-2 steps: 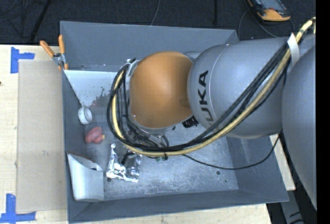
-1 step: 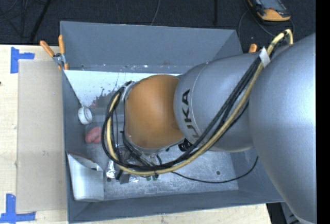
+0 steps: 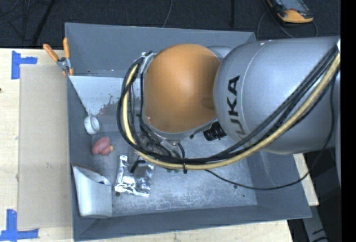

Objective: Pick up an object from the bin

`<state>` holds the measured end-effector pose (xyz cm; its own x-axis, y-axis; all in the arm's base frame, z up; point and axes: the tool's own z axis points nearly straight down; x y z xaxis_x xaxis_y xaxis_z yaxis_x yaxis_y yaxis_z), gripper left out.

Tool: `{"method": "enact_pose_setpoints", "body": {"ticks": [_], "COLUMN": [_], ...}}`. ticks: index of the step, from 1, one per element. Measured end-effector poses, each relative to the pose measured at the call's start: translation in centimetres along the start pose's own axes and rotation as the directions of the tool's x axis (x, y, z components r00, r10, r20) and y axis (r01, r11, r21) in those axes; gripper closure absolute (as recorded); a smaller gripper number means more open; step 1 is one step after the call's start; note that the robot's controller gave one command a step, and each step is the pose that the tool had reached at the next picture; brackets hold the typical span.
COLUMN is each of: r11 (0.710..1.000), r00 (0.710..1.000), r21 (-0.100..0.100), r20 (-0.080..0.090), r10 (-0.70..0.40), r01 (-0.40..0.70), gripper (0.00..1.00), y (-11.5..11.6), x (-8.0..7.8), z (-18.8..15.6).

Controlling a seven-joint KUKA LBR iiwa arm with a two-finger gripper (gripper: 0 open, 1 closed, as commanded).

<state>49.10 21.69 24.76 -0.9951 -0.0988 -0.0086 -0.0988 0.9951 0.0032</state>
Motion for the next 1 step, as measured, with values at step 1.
{"method": "enact_pose_setpoints", "body": {"ticks": [1], "r11": [0.998], "r00": [0.998], "r21": [0.007], "r20": [-0.019], "r10": [0.068], "r01": [-0.068], "gripper": [1.00], "y": [-0.11], "x": [2.29], "z": [10.46]}}
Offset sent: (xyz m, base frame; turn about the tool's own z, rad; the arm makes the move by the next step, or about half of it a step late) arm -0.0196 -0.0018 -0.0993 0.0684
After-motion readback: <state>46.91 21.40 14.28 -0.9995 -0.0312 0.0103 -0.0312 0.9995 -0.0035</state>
